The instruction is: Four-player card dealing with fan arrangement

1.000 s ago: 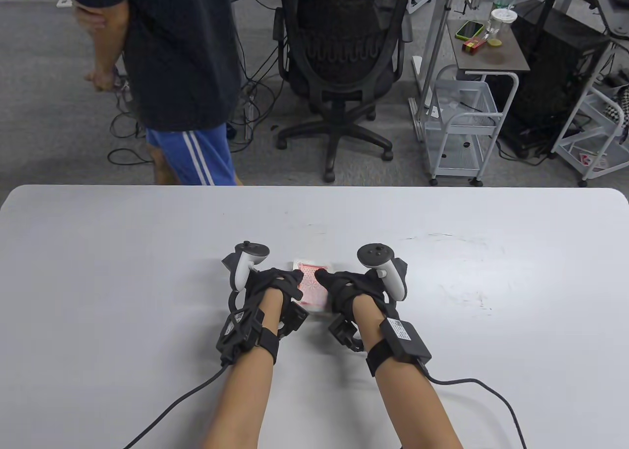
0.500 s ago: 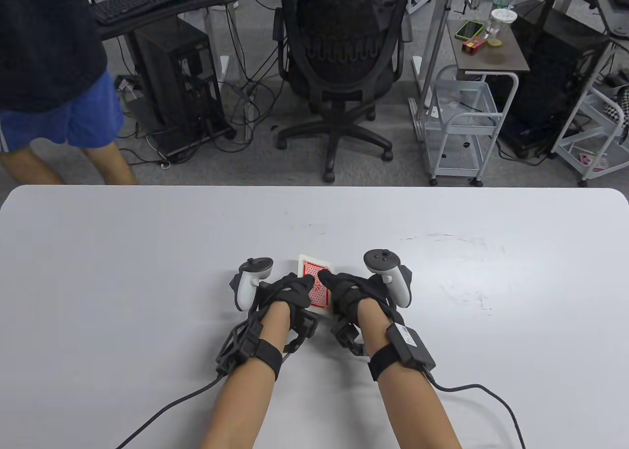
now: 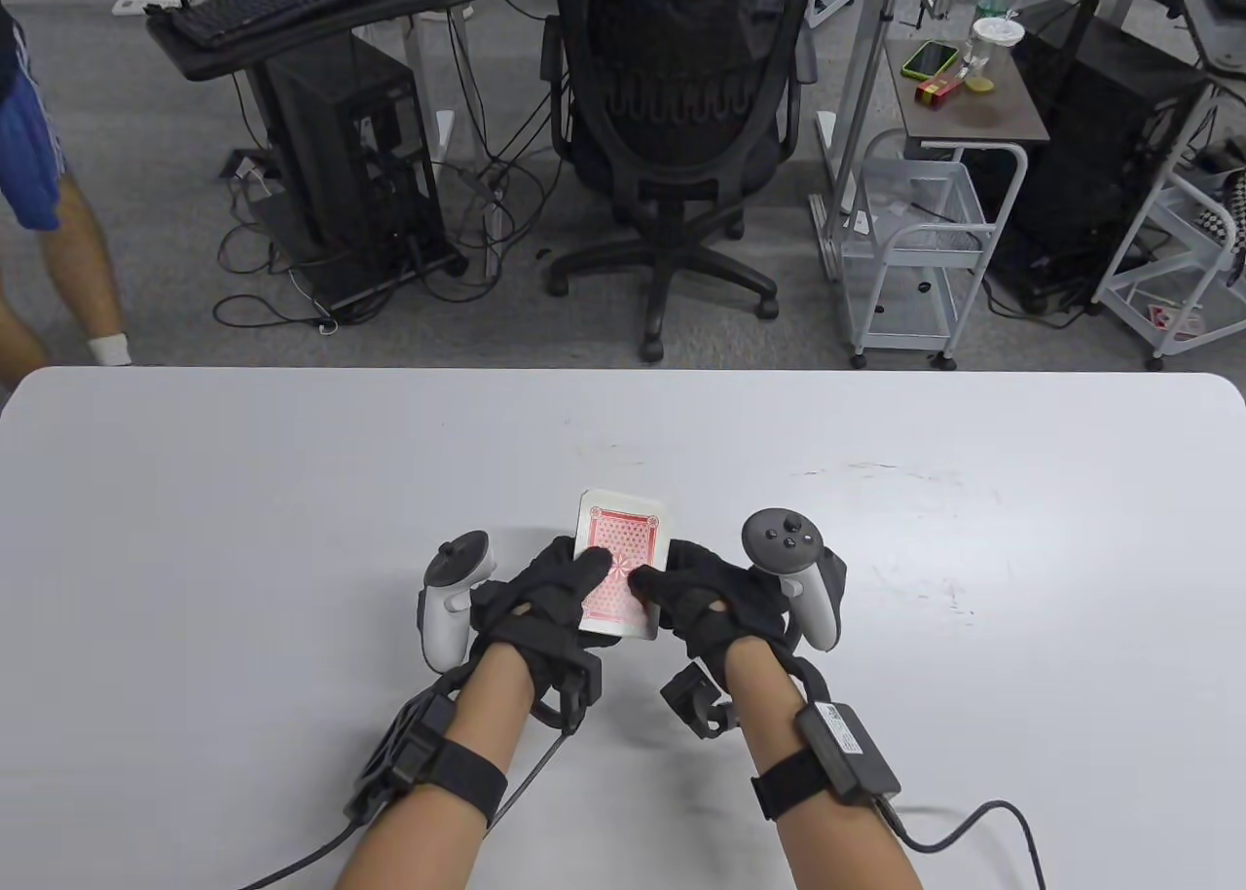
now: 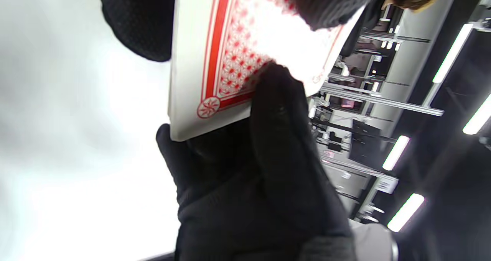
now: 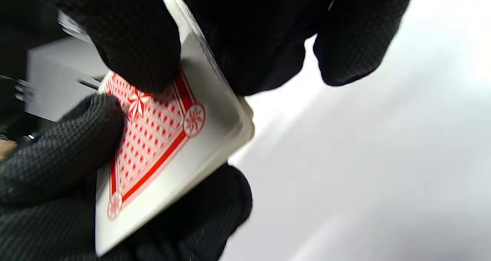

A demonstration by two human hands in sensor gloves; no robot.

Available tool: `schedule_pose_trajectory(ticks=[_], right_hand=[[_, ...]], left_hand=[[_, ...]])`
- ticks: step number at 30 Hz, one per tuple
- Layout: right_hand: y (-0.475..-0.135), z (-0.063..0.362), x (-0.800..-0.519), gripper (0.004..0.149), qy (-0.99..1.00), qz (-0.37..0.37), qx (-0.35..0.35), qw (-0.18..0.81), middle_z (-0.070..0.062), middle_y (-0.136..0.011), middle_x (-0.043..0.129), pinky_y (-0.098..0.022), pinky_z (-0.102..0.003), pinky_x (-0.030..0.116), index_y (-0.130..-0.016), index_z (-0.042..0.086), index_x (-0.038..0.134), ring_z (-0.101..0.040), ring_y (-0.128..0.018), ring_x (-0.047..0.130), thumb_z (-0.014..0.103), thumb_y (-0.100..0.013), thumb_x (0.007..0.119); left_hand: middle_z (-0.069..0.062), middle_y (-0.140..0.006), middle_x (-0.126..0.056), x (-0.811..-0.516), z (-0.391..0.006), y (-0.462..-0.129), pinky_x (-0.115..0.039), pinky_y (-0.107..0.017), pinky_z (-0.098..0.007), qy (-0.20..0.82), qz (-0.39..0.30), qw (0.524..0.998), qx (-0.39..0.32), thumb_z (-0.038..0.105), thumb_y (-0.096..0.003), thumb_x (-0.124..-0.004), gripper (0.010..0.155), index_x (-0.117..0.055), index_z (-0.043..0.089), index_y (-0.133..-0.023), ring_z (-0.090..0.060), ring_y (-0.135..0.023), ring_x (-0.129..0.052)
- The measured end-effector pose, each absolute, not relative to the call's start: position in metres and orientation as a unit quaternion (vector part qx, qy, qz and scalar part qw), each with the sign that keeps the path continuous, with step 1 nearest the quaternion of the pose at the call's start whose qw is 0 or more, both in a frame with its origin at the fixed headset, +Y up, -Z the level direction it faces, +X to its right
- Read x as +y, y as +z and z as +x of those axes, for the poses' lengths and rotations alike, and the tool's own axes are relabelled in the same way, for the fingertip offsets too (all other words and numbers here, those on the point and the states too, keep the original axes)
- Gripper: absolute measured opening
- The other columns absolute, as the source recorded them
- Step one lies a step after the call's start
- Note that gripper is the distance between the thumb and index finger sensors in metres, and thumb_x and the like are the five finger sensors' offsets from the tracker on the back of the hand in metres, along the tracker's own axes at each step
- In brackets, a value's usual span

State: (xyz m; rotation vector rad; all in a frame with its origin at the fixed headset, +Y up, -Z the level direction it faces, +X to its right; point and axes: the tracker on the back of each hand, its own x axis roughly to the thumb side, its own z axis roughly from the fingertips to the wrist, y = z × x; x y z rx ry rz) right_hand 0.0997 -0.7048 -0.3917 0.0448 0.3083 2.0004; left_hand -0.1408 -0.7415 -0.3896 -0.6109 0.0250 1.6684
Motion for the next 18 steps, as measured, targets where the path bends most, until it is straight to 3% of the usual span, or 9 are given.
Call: schedule_pose_trajectory(ticks=[5, 8, 10, 13, 15, 18], right_hand=[[-0.36, 0.097, -0.697, 0.058, 0.831, 0.061, 0.126, 0.538, -0.011, -0.088, 0.076, -0.054, -0.058, 0.07, -0.101, 0.012, 0.064, -0.024, -0.057, 0.092, 0.034, -0.053, 0.087], [-0.349, 0.095, -0.703, 0.058, 0.852, 0.07, 0.139, 0.501, -0.018, -0.101, 0.055, -0.058, -0.063, 0.061, -0.103, 0.022, 0.065, -0.033, -0.074, 0.079, 0.04, -0.053, 0.087], [-0.345, 0.091, -0.713, 0.057, 0.858, 0.071, 0.132, 0.492, -0.016, -0.098, 0.057, -0.057, -0.064, 0.061, -0.103, 0.025, 0.067, -0.032, -0.072, 0.079, 0.042, -0.052, 0.087], [-0.344, 0.084, -0.724, 0.059, 0.841, 0.099, 0.154, 0.509, -0.003, -0.081, 0.077, -0.055, -0.059, 0.069, -0.103, 0.016, 0.064, -0.021, -0.056, 0.093, 0.037, -0.053, 0.087], [-0.341, 0.083, -0.73, 0.063, 0.841, 0.083, 0.132, 0.518, -0.003, -0.078, 0.082, -0.054, -0.058, 0.071, -0.102, 0.01, 0.065, -0.02, -0.053, 0.098, 0.038, -0.051, 0.089], [-0.341, 0.089, -0.74, 0.066, 0.837, 0.078, 0.112, 0.529, -0.003, -0.076, 0.087, -0.055, -0.057, 0.073, -0.101, 0.004, 0.062, -0.021, -0.052, 0.103, 0.035, -0.05, 0.09]], left_hand=[[-0.001, -0.107, -0.066, -0.745, -0.155, -0.357, -0.083, -0.058, -0.051, 0.756, -0.272, 0.595, -0.022, 0.046, -0.0561, -0.076, 0.053, -0.055, 0.03, -0.102, -0.032, -0.081, -0.092], [0.002, -0.102, -0.077, -0.755, -0.162, -0.342, -0.085, -0.057, -0.05, 0.768, -0.271, 0.58, -0.025, 0.046, -0.0552, -0.079, 0.058, -0.054, 0.031, -0.105, -0.033, -0.082, -0.094], [0.004, -0.1, -0.079, -0.766, -0.165, -0.334, -0.085, -0.056, -0.05, 0.774, -0.263, 0.576, -0.021, 0.046, -0.054, -0.081, 0.064, -0.049, 0.029, -0.107, -0.033, -0.083, -0.094], [0.005, -0.099, -0.08, -0.788, -0.166, -0.328, -0.087, -0.054, -0.05, 0.797, -0.267, 0.541, -0.014, 0.045, -0.0528, -0.082, 0.064, -0.052, 0.026, -0.106, -0.032, -0.08, -0.096], [0.004, -0.098, -0.081, -0.793, -0.167, -0.328, -0.087, -0.052, -0.05, 0.808, -0.279, 0.52, 0.001, 0.044, -0.0526, -0.083, 0.058, -0.059, 0.027, -0.103, -0.033, -0.079, -0.097], [0.004, -0.098, -0.081, -0.798, -0.173, -0.33, -0.088, -0.052, -0.049, 0.788, -0.277, 0.55, -0.004, 0.046, -0.0523, -0.082, 0.057, -0.061, 0.029, -0.102, -0.033, -0.078, -0.097]])
